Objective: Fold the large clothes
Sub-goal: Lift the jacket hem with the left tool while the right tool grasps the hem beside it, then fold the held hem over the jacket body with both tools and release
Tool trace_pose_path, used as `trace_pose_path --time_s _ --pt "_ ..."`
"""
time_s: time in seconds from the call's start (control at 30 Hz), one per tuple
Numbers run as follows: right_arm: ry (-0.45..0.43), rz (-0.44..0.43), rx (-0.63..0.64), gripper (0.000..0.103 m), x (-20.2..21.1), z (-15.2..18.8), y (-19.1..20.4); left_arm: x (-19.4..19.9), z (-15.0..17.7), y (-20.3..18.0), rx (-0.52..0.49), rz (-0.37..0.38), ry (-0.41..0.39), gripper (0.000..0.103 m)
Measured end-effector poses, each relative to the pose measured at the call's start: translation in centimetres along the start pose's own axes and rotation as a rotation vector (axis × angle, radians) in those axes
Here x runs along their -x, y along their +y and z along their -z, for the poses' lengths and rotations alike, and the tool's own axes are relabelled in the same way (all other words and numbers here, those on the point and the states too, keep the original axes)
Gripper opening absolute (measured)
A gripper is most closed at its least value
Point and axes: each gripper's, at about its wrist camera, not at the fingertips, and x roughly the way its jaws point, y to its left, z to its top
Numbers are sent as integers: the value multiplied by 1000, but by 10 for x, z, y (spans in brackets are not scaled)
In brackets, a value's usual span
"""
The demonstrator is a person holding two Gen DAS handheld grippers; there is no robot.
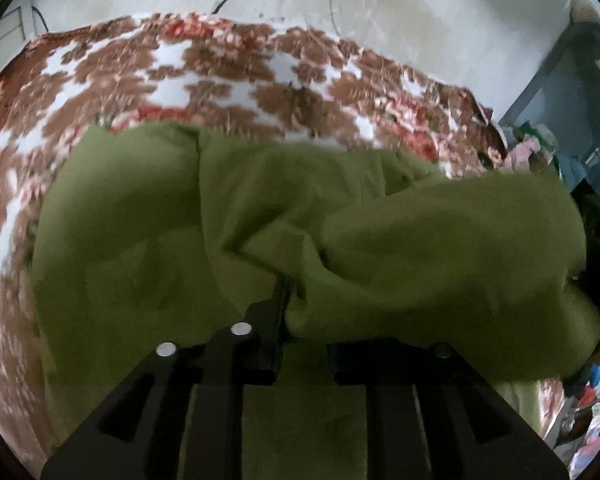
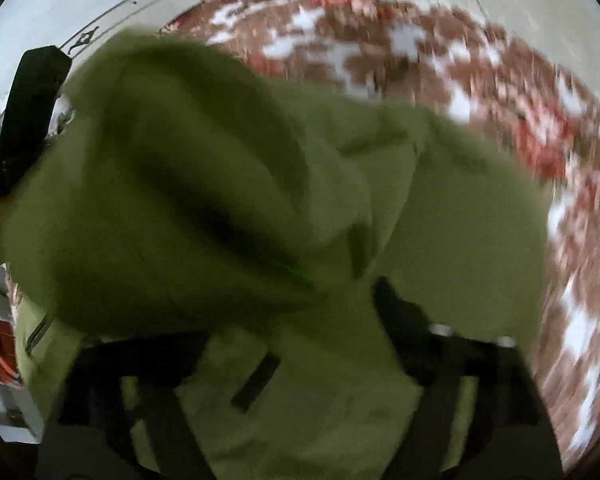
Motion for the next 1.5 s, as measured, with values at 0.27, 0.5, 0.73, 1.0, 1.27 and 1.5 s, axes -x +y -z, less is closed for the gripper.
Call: trace_pose_path --time_s 0.27,0.5,0.73,1.0,1.27,1.5 --pt "117 49 -105 88 14 68 -28 19 45 -1 -91 -83 80 56" --pt "5 54 -285 91 28 17 -64 52 38 32 -15 -142 72 58" --pt "-67 164 -297 91 -20 -68 -56 18 -35 8 3 -26 -54 64" --pt "27 305 -290 91 -100 -79 -72 -49 -7 -50 -247 -54 50 66" --pt "31 383 -181 98 -120 -67 -82 -79 33 -39 -333 -126 140 65" --pt "-18 393 -159 98 -84 -79 -63 -53 7 -42 -338 -122 96 81"
